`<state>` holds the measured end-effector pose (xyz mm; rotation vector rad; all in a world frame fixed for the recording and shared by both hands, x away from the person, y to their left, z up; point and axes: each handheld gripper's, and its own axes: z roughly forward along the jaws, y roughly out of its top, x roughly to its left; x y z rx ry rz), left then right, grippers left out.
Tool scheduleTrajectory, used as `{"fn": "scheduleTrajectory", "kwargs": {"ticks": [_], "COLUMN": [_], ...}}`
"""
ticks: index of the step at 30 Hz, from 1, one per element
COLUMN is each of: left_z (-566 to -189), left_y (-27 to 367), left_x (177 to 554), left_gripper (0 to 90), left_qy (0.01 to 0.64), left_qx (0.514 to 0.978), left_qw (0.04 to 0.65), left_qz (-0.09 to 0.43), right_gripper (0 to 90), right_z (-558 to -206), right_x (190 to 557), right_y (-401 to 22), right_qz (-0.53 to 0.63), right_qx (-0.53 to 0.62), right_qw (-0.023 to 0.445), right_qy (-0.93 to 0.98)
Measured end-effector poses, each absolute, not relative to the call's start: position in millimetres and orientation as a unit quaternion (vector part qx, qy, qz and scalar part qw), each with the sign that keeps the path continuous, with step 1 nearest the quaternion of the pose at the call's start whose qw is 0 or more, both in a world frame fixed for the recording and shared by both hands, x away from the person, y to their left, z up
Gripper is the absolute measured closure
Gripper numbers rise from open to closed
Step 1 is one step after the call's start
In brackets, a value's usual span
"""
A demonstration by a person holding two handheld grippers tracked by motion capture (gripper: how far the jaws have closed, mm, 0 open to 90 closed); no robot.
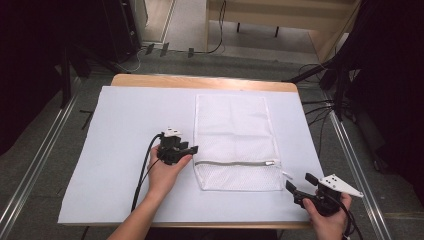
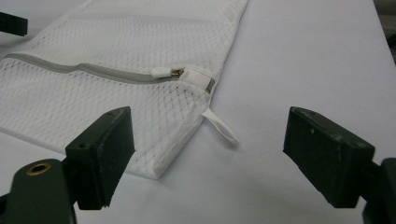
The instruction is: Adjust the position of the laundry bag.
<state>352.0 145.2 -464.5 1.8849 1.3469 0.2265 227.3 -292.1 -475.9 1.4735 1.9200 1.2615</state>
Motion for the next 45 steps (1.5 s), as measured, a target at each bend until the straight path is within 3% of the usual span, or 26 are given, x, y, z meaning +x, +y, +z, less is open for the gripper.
{"fn": "scheduleTrajectory", "kwargs": {"ticks": [8, 13, 19, 31, 45], "left_z": [-467.2, -466.4, -464.2, -452.0, -443.8], "left_y": [123.1, 114.2, 113.1, 141.7, 215.4], "left_x": [347.9, 345.2, 345.5, 335.7, 285.0], "left_gripper": [63.5, 73.7, 90.0, 90.0, 90.0], "left_qy": [0.504, 0.478, 0.456, 0.471, 0.498], "left_qx": [0.775, 0.798, 0.815, 0.793, 0.764], "left_qw": [0.363, 0.327, 0.318, 0.36, 0.386], "left_qz": [0.12, 0.167, 0.163, 0.141, 0.137], "right_gripper": [16.8, 16.8, 16.8, 17.2, 17.6], "right_z": [-476.0, -476.6, -477.8, -479.0, -474.0], "right_x": [226.6, 228.2, 229.5, 227.6, 224.4], "right_y": [-295.3, -292.0, -288.9, -294.0, -281.9], "right_qz": [0.453, 0.45, 0.447, 0.447, 0.455], "right_qx": [0.529, 0.528, 0.525, 0.531, 0.517], "right_qw": [0.206, 0.205, 0.205, 0.207, 0.204], "right_qy": [0.687, 0.69, 0.694, 0.69, 0.696]}}
